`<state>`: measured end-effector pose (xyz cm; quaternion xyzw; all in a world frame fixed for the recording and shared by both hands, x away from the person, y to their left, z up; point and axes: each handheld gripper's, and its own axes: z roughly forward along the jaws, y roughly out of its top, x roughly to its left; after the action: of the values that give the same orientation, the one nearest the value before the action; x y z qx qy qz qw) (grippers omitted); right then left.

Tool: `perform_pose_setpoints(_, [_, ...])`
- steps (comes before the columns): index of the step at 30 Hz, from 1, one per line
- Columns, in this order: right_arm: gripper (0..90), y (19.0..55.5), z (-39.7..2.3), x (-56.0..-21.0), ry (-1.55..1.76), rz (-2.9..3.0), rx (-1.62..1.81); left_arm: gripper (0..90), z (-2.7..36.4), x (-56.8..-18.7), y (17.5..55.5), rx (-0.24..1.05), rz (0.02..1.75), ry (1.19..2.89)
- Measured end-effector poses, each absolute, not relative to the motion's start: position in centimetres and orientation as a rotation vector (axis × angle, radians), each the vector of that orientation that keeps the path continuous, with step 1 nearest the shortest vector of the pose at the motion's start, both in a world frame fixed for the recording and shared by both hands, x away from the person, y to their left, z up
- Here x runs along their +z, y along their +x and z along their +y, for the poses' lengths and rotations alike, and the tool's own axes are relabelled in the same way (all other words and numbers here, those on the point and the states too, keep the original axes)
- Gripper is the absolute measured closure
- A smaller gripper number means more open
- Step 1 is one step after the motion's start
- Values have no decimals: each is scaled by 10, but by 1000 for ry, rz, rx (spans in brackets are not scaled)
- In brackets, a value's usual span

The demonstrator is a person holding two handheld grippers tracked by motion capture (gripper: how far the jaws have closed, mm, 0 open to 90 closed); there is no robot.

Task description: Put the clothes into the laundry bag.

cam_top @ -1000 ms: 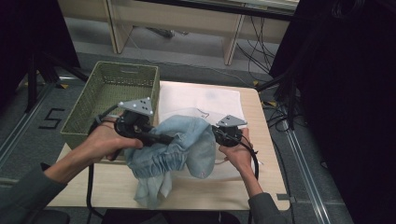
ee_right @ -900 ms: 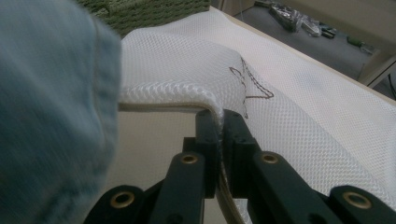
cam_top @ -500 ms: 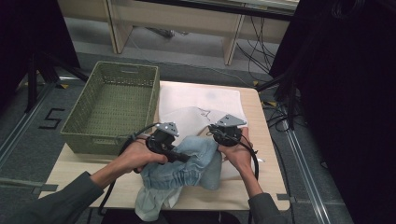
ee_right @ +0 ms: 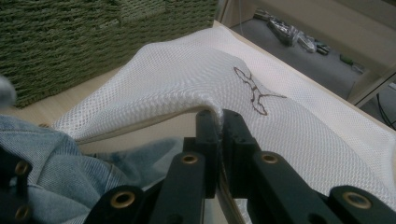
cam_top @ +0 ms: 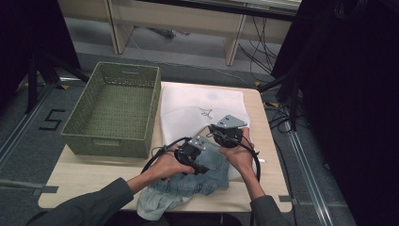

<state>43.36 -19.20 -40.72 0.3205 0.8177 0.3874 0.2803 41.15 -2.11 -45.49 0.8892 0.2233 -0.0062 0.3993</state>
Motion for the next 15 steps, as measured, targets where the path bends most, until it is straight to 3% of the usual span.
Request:
perform_pose_setpoints(1, [868, 434, -192, -407, 859, 2192, 1039, 496, -20, -453, 411, -27, 577, 2235])
perform_pose_setpoints(2, [866, 434, -192, -408, 869, 2190, 1049, 393, -14, -446, 413, -46, 597, 2194])
perform_pose_setpoints(6, [863, 434, -192, -407, 870, 2192, 1047, 269, -5, -433, 414, -38, 595, 2182])
perform_pose_setpoints(12, [862, 434, -193, -406, 861, 2193, 1048, 222, 15, -403, 423, 52, 582, 2087])
perform_pose_setpoints(15, [861, 434, -193, -406, 861, 2192, 1049, 249, 26, -397, 442, 187, 613, 2077])
